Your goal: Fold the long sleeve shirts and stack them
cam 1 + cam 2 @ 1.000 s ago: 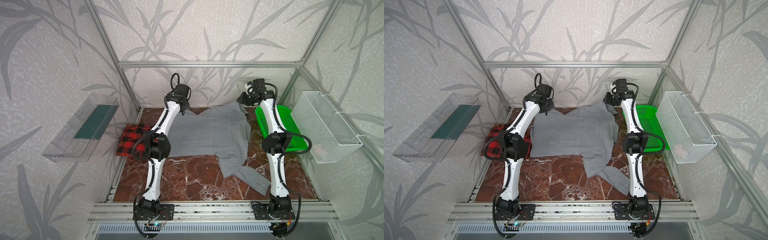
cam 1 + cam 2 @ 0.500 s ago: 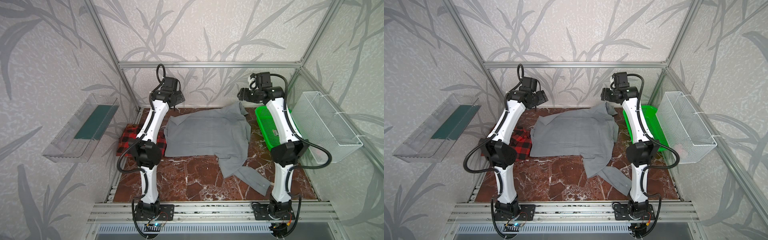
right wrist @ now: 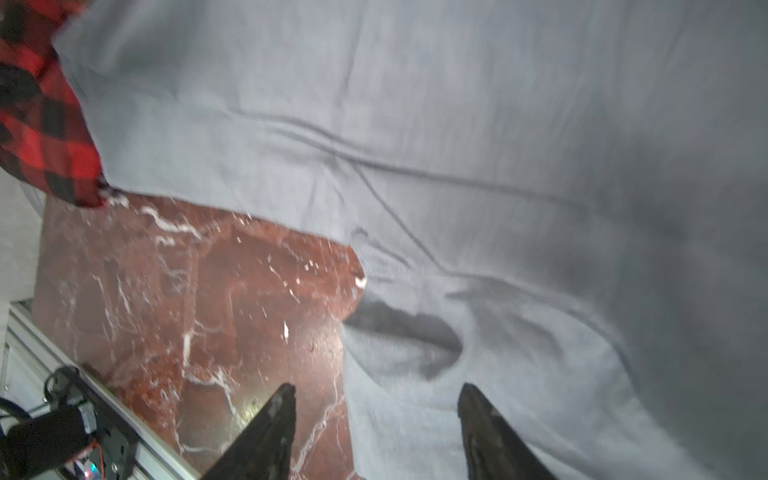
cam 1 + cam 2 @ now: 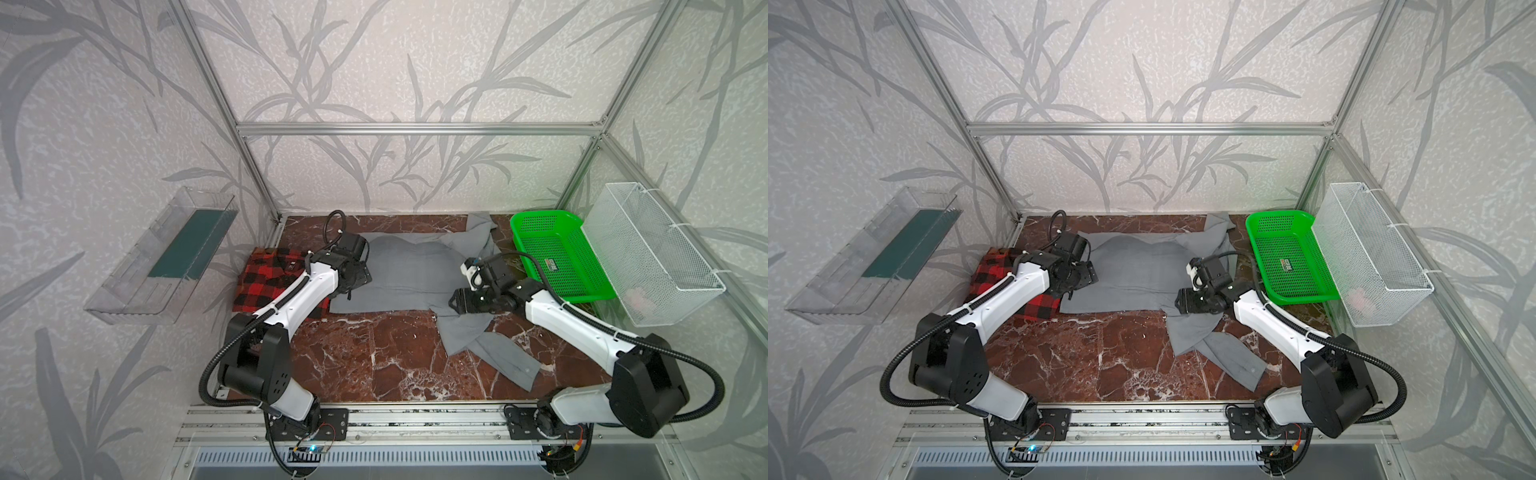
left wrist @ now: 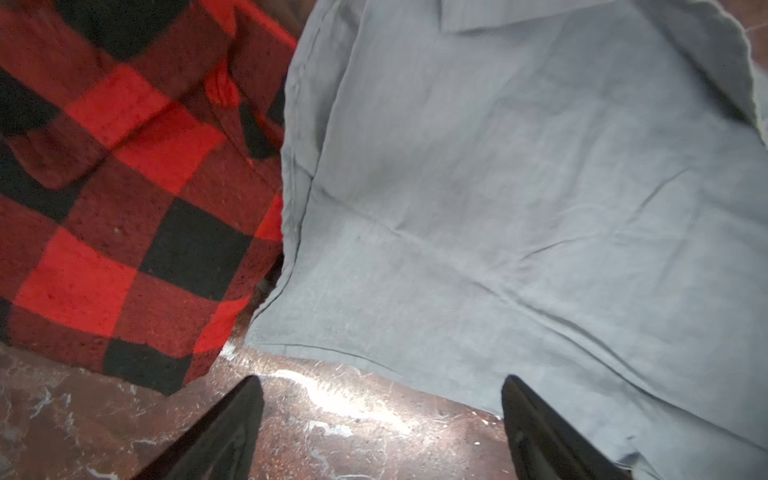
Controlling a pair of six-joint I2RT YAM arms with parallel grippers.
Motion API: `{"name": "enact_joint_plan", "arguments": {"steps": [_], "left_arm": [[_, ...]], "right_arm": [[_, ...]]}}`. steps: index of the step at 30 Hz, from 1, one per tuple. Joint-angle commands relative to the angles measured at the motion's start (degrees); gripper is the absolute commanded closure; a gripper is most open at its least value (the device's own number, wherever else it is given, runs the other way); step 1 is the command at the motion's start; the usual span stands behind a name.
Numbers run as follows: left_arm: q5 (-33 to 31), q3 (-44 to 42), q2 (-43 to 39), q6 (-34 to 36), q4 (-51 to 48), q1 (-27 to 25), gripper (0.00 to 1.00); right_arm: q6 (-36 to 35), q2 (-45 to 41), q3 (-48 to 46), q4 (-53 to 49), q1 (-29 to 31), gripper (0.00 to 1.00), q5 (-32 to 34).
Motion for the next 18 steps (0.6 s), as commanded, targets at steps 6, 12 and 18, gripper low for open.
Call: {"name": "enact_joint_plan", "arguments": {"steps": [6, 12, 18], "left_arm": [[-1.2, -1.2, 6.6, -3.9, 0.4, -1.0, 0.11], [-1.4, -3.0, 8.3, -5.7, -0.1, -1.1, 0.11], [0.6, -9.6, 8.4, -9.3, 3.0, -1.9, 0.13]], "right_arm": [[0.2, 3.0, -3.6, 2.0, 8.7, 0.34, 8.0], [1.3, 3.4, -8.7, 4.2, 9.7, 0.40, 7.5], [4.4, 2.8, -14.9, 5.5, 10.3, 0.61, 3.9]]}}
